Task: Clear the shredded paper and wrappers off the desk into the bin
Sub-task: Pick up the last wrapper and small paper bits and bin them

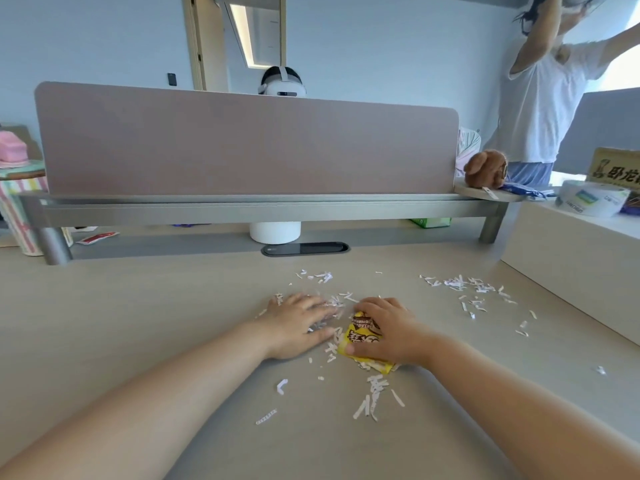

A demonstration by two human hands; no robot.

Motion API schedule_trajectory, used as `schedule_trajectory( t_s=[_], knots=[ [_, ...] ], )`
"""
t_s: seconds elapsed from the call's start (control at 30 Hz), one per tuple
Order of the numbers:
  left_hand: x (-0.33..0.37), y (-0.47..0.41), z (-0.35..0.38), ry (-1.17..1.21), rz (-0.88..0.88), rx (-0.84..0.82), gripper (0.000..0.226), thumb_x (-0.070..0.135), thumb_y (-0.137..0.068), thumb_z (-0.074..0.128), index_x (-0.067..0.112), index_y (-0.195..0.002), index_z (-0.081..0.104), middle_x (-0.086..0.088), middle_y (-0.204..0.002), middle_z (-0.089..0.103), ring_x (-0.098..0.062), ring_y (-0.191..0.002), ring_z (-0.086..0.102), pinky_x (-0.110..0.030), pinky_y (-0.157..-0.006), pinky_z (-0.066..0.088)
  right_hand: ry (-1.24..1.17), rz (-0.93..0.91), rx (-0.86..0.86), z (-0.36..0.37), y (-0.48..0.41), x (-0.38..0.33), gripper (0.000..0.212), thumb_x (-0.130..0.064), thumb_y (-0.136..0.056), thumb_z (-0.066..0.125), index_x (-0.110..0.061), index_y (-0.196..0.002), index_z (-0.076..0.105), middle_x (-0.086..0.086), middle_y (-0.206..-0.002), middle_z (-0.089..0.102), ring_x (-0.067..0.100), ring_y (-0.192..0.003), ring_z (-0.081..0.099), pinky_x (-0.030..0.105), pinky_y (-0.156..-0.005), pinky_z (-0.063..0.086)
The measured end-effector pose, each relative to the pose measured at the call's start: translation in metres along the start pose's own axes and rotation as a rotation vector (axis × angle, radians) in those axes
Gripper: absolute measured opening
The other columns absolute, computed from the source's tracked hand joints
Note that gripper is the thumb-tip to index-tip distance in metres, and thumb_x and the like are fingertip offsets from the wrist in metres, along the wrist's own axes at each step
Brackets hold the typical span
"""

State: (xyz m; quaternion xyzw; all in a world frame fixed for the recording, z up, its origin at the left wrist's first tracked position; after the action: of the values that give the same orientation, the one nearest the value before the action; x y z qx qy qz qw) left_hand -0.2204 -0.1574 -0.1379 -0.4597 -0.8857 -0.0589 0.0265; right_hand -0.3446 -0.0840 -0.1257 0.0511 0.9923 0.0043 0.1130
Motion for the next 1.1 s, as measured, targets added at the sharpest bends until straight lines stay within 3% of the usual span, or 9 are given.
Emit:
schedule_trajectory(
  t_s=[0.1,0.17,0.3,0.4,0.5,0.63,0.8,1.1],
  knots=[
    [0.0,0.002,-0.008,0.009,0.012,0.136,0.068,0.07,-0.079,0.017,0.034,-0.132,0.039,0.001,-0.139,0.036,-0.022,-0.131,0.029,-0.037,-0.109,0.025,0.007,0.008,0.089,-0.009,-0.002,0.006,0.072,-0.066,-0.075,0.052,-0.024,-0.132,0.039,-0.002,-0.136,0.041,0.021,-0.125,0.035,0.034,-0.108,0.031],
    [-0.001,0.007,-0.011,0.044,0.0,0.192,0.073,0.073,-0.073,0.013,0.029,-0.119,0.048,0.0,-0.122,0.044,-0.022,-0.119,0.038,-0.032,-0.099,0.032,0.035,-0.003,0.127,-0.013,-0.002,0.005,0.063,-0.063,-0.079,0.05,-0.023,-0.127,0.042,0.0,-0.129,0.046,0.021,-0.12,0.039,0.033,-0.103,0.034],
    [0.003,0.013,-0.017,0.08,-0.021,0.267,0.036,0.052,-0.093,0.034,0.021,-0.1,0.052,-0.001,-0.11,0.055,-0.023,-0.103,0.053,-0.032,-0.08,0.04,0.047,-0.006,0.193,-0.011,0.001,-0.005,0.044,-0.052,-0.087,0.048,-0.015,-0.111,0.047,0.008,-0.11,0.059,0.03,-0.103,0.055,0.032,-0.075,0.039],
    [0.004,0.016,-0.019,0.075,-0.003,0.303,0.037,0.046,-0.095,0.035,0.017,-0.076,0.048,-0.007,-0.09,0.064,-0.028,-0.083,0.054,-0.033,-0.065,0.035,0.07,0.02,0.2,-0.012,0.002,-0.008,0.038,-0.048,-0.089,0.047,-0.012,-0.098,0.049,0.016,-0.103,0.062,0.034,-0.098,0.058,0.03,-0.065,0.032],
    [0.005,0.019,-0.018,0.108,-0.015,0.278,0.046,0.042,-0.096,0.035,0.018,-0.057,0.035,-0.004,-0.06,0.049,-0.029,-0.07,0.047,-0.031,-0.059,0.028,-0.074,0.065,0.195,-0.015,0.006,-0.008,0.027,-0.043,-0.09,0.05,-0.018,-0.081,0.043,0.015,-0.087,0.059,0.033,-0.085,0.055,0.028,-0.062,0.032],
    [-0.007,0.041,-0.041,0.383,-0.146,0.415,0.047,0.038,-0.096,0.04,0.016,-0.053,0.037,0.003,-0.05,0.043,-0.02,-0.055,0.042,-0.03,-0.053,0.027,-0.424,0.14,0.327,-0.038,0.009,-0.012,0.032,-0.036,-0.088,0.055,-0.021,-0.063,0.042,-0.002,-0.062,0.045,0.024,-0.068,0.047,0.026,-0.05,0.033],
    [-0.024,0.095,-0.084,0.469,-0.223,0.569,0.051,0.032,-0.095,0.043,0.017,-0.051,0.023,0.0,-0.048,0.024,-0.015,-0.048,0.023,-0.031,-0.05,0.019,-0.601,0.073,0.43,-0.074,0.008,-0.059,0.027,-0.036,-0.087,0.057,-0.012,-0.075,0.052,-0.001,-0.063,0.049,0.02,-0.063,0.045,0.025,-0.052,0.033],
    [-0.09,0.224,-0.155,0.408,-0.365,0.795,0.05,0.032,-0.096,0.043,0.018,-0.051,0.024,0.003,-0.049,0.026,-0.012,-0.048,0.025,-0.023,-0.044,0.019,-0.727,-0.166,0.429,-0.1,-0.016,-0.201,0.031,-0.038,-0.086,0.056,-0.006,-0.086,0.059,0.003,-0.067,0.053,0.02,-0.064,0.05,0.027,-0.059,0.042]
  ],
)
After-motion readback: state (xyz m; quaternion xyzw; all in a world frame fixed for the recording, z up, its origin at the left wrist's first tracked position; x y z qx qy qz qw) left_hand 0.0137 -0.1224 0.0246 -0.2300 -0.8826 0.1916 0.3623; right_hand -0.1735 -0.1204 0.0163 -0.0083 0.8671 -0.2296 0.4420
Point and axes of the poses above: each hand's wrist, its own y-axis away from the middle knuckle, its own z-axis out of the palm, x = y × z, the point moved 8 cm from there along -y, towards the middle knuckle
